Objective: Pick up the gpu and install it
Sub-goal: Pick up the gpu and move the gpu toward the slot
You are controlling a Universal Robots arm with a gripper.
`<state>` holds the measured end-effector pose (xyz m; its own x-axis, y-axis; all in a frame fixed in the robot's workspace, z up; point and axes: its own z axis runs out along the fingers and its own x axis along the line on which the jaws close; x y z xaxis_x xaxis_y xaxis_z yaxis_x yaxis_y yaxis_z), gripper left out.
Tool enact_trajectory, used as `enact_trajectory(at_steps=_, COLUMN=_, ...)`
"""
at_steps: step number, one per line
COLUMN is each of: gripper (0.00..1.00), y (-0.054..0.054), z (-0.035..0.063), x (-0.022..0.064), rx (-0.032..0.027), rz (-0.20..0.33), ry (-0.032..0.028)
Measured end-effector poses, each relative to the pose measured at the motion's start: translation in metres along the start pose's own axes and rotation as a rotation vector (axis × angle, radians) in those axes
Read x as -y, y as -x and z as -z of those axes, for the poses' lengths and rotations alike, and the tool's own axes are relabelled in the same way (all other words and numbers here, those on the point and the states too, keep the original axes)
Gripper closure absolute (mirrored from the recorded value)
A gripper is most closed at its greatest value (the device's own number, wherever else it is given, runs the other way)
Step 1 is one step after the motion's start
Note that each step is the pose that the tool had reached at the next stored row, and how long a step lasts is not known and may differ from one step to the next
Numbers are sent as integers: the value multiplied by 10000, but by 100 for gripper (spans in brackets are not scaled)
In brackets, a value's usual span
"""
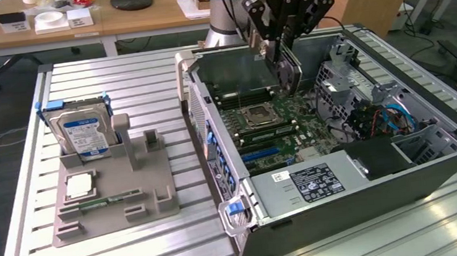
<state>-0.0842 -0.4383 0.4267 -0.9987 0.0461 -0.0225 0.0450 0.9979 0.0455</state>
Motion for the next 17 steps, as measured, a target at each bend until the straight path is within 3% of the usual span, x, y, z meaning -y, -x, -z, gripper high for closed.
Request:
enact_trajectory(at_steps=10, gripper=73, y=147, z=-4, x=-7, rx=0, rz=0, ry=1)
enact_trajectory(at_steps=17, gripper=73, y=309, z=-8, x=-14, rx=0, rz=-1, ry=1)
